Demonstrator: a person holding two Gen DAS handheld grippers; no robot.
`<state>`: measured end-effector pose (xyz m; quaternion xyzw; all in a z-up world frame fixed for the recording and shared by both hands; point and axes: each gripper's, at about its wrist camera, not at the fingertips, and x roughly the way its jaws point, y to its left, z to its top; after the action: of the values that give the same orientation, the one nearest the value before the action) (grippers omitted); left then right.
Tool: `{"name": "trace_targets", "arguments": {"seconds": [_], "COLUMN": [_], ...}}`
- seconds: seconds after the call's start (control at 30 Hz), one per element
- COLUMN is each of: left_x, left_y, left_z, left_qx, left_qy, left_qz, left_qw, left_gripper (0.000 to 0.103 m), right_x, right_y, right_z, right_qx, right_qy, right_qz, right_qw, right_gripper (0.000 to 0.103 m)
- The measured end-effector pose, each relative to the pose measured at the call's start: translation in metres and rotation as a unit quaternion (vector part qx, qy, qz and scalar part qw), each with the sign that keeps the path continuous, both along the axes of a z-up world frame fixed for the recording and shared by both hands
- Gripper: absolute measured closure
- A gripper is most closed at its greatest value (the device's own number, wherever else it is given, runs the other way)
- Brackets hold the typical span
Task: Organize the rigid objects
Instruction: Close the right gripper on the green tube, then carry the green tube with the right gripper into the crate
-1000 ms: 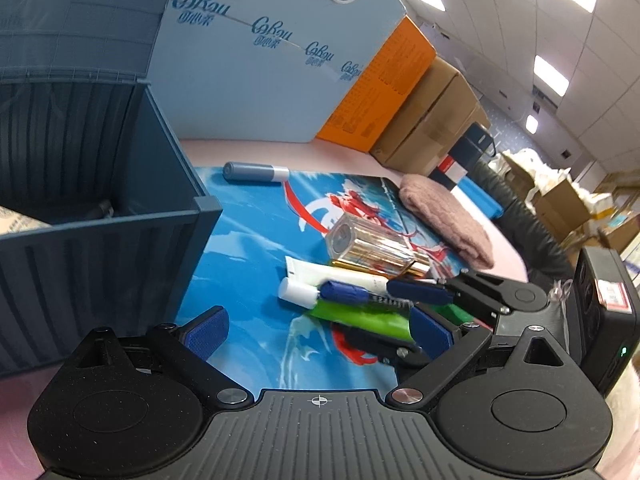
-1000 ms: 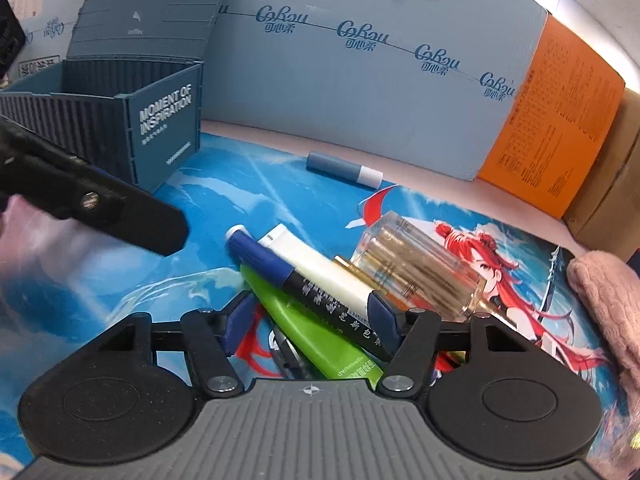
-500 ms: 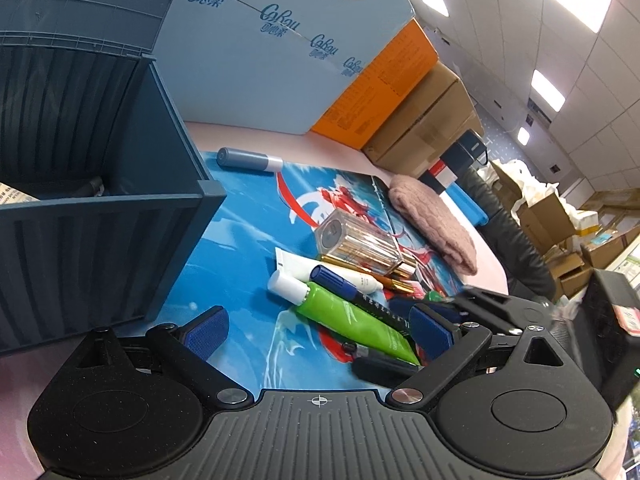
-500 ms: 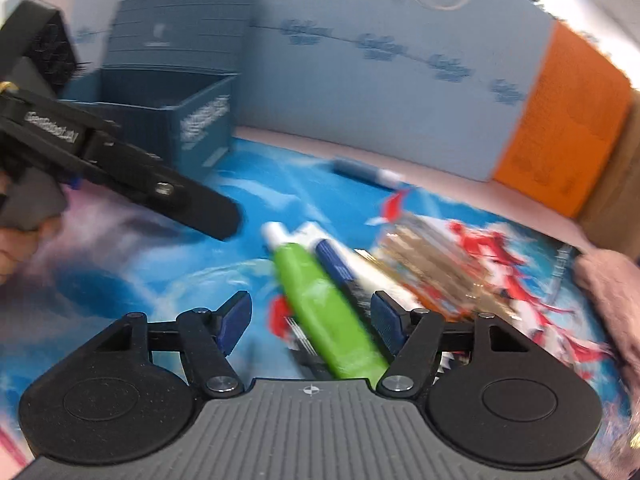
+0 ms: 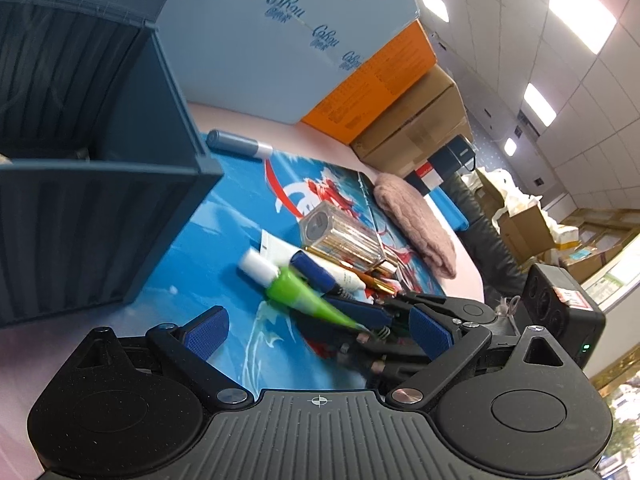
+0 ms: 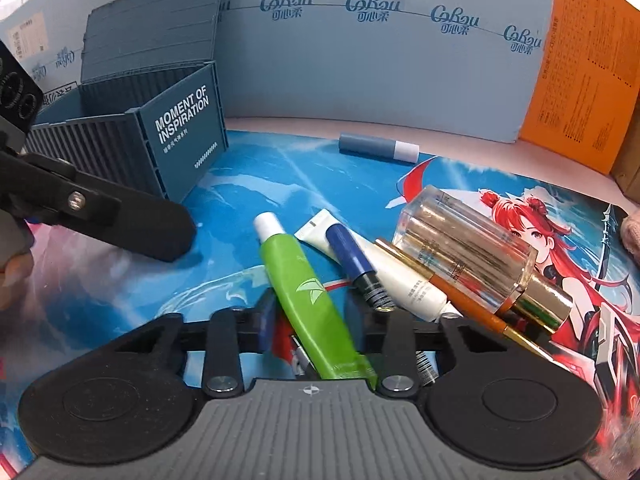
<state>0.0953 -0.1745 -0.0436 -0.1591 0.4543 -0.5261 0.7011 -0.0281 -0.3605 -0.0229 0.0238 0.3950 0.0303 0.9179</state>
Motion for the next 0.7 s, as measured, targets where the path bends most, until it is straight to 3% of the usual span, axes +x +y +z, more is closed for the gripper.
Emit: {"name": "trace_targets", "arguments": {"seconds": [0.07, 0.17, 0.23, 0.3, 0.33, 0.4, 0.5, 0.7], "left_x": [0.0, 0.001, 0.001, 0.002, 0.003, 0.003, 0.0, -0.01], "left_y": [-0.002, -0.005, -0.004, -0.006, -0.007, -0.006, -0.005, -0.001], "left_z": [-0.003, -0.006, -0.008, -0.012, -0.014, -0.015, -0.012, 0.003], "left_qx": [0.001, -0.001, -0.004, -0.002, -0.003, -0.01, -0.011, -0.023], "left_qy": [0.006, 0.01, 0.014, 0.026, 0.031, 0.034, 0.018, -0.025], "left_qz": [-0.002, -0.003, -0.004, -0.008, -0.009, -0.007, -0.004, 0.002], "left_qw": [1.0, 0.9999, 0.9999, 0.9996, 0.9995, 0.9993, 0.9998, 0.9994], "left_gripper": [0.006, 0.007, 0.021, 0.049, 0.05, 0.063, 0.063, 0.064], "right_x": [-0.002, -0.01, -0.017, -0.023, -0.026, -0.029, -0.032, -0.039], "right_y": [-0.002, 0.005, 0.011, 0.018, 0.022, 0.027, 0.03, 0.015], "right_z": [0.0, 0.001, 0.003, 0.006, 0.007, 0.008, 0.005, 0.002], "right_qx": [0.028, 0.046, 0.061, 0.067, 0.069, 0.075, 0.075, 0.136], "right_qy": [-0.009, -0.029, -0.044, -0.059, -0.066, -0.07, -0.085, -0.127], "right_qz": [0.0, -0.001, 0.0, 0.006, 0.007, 0.012, 0.01, 0.006], "right_qw": [1.0, 0.999, 0.997, 0.996, 0.995, 0.995, 0.994, 0.983], "right_gripper": [0.093, 0.093, 0.093, 0.093, 0.093, 0.093, 0.093, 0.092]}}
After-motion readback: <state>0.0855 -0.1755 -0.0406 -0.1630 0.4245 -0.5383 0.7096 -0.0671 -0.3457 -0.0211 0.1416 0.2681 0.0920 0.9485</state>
